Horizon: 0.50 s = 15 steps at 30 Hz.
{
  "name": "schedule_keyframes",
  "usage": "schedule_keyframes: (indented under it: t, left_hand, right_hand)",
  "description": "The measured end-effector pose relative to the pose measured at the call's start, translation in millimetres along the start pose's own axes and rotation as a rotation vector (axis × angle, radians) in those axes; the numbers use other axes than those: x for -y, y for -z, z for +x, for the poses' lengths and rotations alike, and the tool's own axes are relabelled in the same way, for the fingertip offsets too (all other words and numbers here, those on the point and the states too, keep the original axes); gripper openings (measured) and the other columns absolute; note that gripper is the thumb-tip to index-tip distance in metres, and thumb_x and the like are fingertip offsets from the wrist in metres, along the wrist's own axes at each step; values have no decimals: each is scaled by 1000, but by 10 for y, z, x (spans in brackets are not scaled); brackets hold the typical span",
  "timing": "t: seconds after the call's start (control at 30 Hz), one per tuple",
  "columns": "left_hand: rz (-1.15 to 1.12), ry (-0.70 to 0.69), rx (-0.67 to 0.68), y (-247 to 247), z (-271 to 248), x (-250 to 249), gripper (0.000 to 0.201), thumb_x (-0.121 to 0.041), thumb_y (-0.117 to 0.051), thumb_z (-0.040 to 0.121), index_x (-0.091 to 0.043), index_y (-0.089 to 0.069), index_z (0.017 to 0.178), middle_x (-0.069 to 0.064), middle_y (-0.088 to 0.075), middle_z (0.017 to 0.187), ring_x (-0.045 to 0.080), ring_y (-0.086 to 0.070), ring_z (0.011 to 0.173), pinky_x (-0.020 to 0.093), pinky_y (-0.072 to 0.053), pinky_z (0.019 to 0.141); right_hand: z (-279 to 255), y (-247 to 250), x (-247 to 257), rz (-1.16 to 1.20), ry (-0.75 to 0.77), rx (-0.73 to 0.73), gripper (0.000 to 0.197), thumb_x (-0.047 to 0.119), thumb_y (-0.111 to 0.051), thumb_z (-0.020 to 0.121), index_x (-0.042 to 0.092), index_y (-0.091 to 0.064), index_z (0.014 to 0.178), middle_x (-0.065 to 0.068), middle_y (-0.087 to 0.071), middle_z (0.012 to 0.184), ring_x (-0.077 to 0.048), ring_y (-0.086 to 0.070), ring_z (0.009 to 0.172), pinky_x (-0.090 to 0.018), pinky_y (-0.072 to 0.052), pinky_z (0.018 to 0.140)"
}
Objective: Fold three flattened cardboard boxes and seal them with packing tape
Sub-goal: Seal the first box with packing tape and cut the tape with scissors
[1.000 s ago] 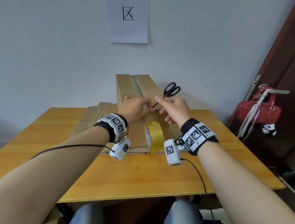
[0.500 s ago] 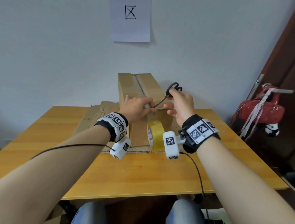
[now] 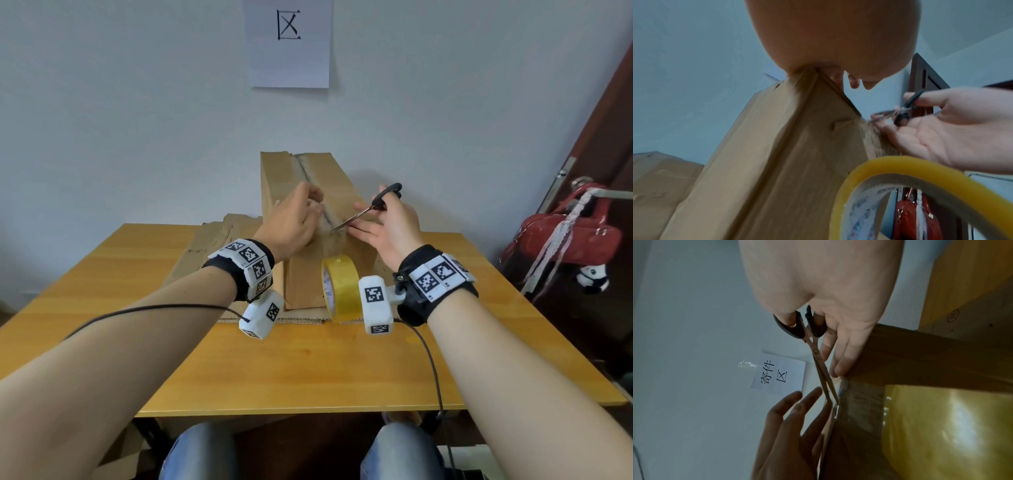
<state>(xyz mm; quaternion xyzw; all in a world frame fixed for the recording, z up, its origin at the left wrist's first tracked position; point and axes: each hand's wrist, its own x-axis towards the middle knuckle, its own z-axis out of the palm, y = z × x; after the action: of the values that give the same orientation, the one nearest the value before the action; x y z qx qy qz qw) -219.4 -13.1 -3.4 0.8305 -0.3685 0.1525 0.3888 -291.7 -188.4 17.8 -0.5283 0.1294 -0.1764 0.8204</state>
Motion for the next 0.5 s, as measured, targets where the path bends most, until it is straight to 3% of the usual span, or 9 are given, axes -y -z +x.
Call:
schedule_keyframes:
  t: [0.1,0.17,0.23,0.3,0.4,0.5]
  left_hand:
    - [9,25,-175,91,-83,-115,19,-24,-46,102,-15,-60,94,1,-66,88,14,-60,80,32,-49,71]
    - [-58,68,-73,145,-146,-200,30,-21,-47,102,-17,-61,75,-1,-64,64,9,-56,53,28,-44,53]
    - [-155,174,139,178,-206,-268,36,-19,-50,100,-14,-63,67,-1,-62,54,10,-52,41,24,-42,45]
    - [-172,301,384,174,-269,-290,38,-28,-54,100,-10,-68,70,1,-68,59,14,-57,44,20,-40,42]
    - [-50,451,707,87,-363,-224,50,-60,-52,95,-16,-73,90,-5,-76,93,16,-71,70,21,-43,51]
    - [-101,511,770,-59,-439,-168,55,-64,-55,92,-16,-73,109,-12,-74,107,17,-70,97,28,-46,67]
  right_hand:
    - [24,33,-14,48,-18,-1,23,34,-53,104,11,-50,102,-21,-71,107,-41,-72,97,-48,-61,80]
    - [35,51,-42,83,-32,-3,24,35,-55,103,11,-50,98,-20,-71,102,-40,-73,97,-45,-62,77]
    - [39,56,-62,105,-40,-5,25,35,-56,102,12,-50,98,-19,-71,100,-37,-74,95,-41,-62,71]
    - [38,49,-71,110,-50,-10,25,36,-54,103,12,-49,99,-18,-71,98,-34,-75,93,-39,-61,69]
    - [44,52,-68,111,-58,-4,25,37,-51,104,12,-49,100,-17,-71,98,-33,-75,94,-41,-61,74]
    - [46,53,-66,102,-58,7,25,36,-48,105,12,-49,101,-18,-71,102,-34,-74,98,-40,-60,74]
